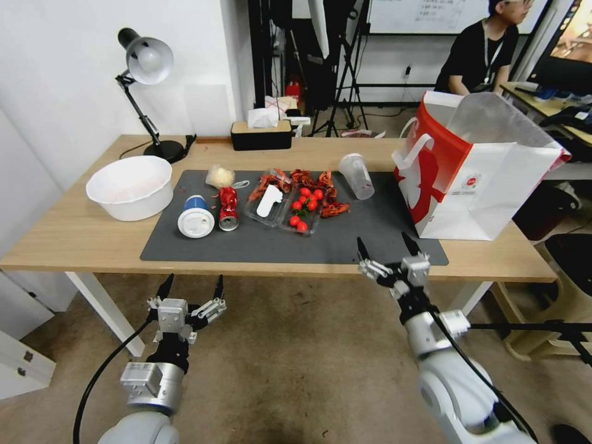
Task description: Pick up the trash from the table and place it into the takeout bag.
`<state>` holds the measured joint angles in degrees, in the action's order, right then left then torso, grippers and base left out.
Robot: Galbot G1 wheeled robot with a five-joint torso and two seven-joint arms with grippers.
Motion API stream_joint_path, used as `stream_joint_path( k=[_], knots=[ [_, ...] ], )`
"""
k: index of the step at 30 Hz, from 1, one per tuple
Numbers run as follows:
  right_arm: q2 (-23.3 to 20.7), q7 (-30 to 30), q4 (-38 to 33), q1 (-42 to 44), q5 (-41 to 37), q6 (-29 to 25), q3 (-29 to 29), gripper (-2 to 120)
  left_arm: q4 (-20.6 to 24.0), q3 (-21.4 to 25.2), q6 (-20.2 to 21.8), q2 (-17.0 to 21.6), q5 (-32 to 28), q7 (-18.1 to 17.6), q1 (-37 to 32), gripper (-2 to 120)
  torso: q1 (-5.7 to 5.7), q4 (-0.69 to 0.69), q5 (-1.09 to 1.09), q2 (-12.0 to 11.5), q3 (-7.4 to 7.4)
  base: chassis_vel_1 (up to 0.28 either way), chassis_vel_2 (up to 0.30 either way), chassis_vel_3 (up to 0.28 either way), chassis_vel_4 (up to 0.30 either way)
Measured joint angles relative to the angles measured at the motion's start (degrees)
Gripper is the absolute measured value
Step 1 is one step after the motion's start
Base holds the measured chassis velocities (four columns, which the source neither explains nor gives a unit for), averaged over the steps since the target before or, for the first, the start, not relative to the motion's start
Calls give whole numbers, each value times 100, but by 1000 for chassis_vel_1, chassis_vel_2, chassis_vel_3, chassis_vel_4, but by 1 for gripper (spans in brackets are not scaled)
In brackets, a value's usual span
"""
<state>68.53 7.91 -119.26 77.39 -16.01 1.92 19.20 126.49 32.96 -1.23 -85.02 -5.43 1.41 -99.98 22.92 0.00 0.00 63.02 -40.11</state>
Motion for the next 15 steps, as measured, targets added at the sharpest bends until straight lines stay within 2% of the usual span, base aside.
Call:
stream_joint_path(
  k=[1,4,9,15],
  knots=[
    [0,0,0,0,0,0,0,100,0,0,0,0,0,0,0,100,0,0,0,0,0,0,0,0,0],
    [-81,229,73,-476,-132,544,-248,100,5,18,1,9,-2,2,-17,100,1,0,0,0,0,0,0,0,0],
    [-111,492,283,-1048,-367,1011,-529,100,39,43,3,32,-5,11,-35,100,0,0,0,0,0,0,0,0,0],
    [-181,662,552,-1589,-640,1284,-726,100,63,64,10,33,-8,14,-55,100,1,0,-1,0,0,0,0,0,0]
  ],
)
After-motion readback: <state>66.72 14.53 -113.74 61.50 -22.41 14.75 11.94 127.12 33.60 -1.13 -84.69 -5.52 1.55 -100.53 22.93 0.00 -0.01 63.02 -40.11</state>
